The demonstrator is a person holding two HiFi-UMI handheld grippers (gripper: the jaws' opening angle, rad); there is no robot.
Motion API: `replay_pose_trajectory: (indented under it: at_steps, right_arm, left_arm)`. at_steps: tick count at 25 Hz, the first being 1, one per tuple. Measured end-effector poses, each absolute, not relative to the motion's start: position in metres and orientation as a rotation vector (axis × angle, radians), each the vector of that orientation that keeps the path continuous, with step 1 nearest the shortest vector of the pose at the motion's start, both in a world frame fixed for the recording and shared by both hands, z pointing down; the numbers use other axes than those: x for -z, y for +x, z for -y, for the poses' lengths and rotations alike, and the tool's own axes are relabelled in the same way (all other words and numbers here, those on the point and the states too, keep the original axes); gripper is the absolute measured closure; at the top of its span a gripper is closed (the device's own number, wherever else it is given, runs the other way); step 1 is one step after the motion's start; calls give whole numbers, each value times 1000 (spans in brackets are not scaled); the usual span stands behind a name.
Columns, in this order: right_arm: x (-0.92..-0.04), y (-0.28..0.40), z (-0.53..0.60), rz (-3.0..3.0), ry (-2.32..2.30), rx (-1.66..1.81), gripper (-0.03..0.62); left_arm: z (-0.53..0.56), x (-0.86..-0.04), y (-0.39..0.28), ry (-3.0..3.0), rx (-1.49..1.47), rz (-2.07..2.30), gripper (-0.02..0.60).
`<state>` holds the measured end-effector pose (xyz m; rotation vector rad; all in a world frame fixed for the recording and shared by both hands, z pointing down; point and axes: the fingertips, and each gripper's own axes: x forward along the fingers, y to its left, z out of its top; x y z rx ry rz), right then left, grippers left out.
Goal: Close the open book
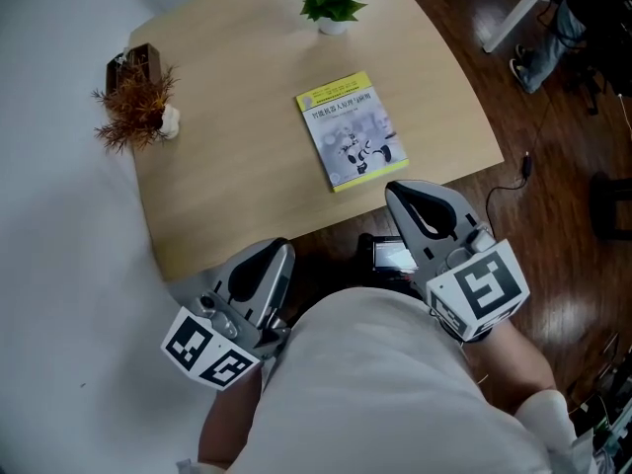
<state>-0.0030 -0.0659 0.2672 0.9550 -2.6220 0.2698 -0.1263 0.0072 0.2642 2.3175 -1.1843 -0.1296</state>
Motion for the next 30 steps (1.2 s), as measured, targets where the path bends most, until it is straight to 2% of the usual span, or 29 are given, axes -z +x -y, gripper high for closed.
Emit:
replay_pose_trajectory:
  at_steps: [30]
  right_arm:
    - [-274,10,71,2571,970,-271,592]
  left_arm:
    - [0,-270,-114,2318,100,1127,583]
